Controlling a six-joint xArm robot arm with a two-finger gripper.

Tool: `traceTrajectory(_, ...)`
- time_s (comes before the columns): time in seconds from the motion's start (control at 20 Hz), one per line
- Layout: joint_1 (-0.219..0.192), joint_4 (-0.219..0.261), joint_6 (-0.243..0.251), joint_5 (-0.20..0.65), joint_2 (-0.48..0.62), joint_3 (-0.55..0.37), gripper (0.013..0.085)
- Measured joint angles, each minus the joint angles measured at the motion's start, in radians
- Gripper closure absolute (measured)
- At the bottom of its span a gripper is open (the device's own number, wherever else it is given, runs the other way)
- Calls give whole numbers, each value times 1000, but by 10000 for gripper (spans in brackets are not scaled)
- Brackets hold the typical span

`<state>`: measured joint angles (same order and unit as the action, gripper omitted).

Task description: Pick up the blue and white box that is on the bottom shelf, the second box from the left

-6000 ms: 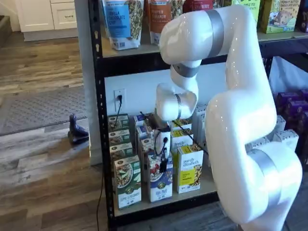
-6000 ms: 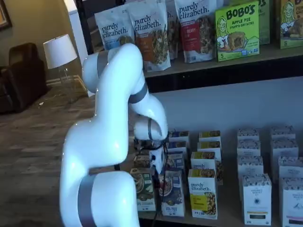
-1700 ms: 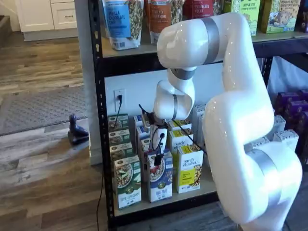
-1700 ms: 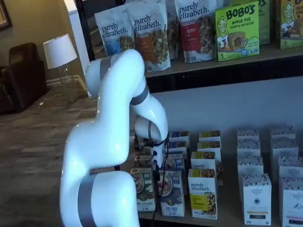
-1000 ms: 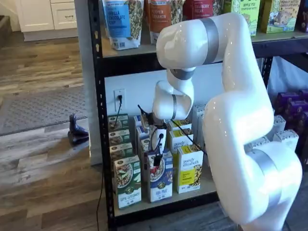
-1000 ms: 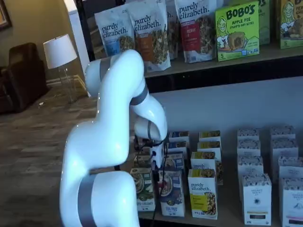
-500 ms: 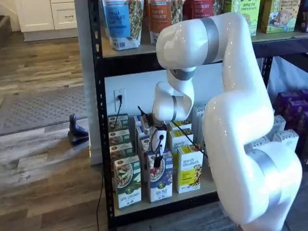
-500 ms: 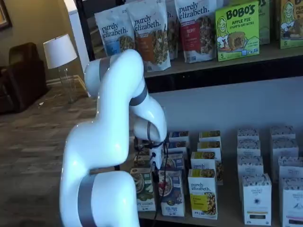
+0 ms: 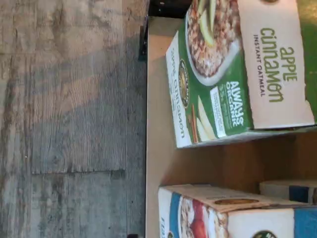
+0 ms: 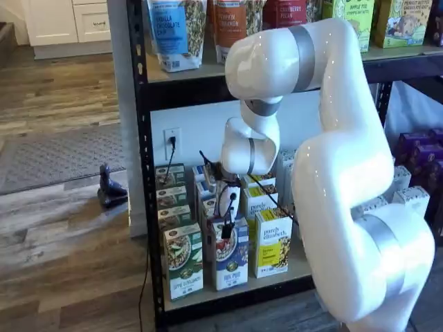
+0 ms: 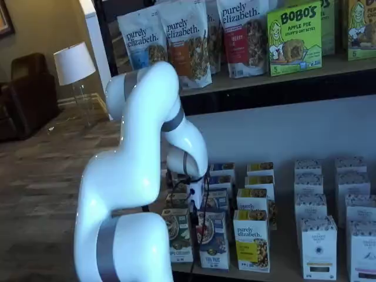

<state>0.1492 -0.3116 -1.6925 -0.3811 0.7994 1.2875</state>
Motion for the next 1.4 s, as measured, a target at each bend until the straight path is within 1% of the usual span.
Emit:
traceTrajectory(0.25, -8, 11, 2, 2, 12, 15, 130)
traceTrajectory(0.45, -13, 35, 18, -7, 18, 22, 130)
traceTrajectory(0.85, -13, 15, 0, -2, 33, 27, 130)
traceTrajectory(1.0, -13, 23, 6, 4, 40, 33, 130)
traceTrajectory(1.1, -14, 20, 2, -2, 46, 42, 130)
traceTrajectory(1.3, -19, 45, 21, -2, 56, 54, 130)
traceTrajectory(1.4, -21, 44, 18, -3, 61, 62, 130)
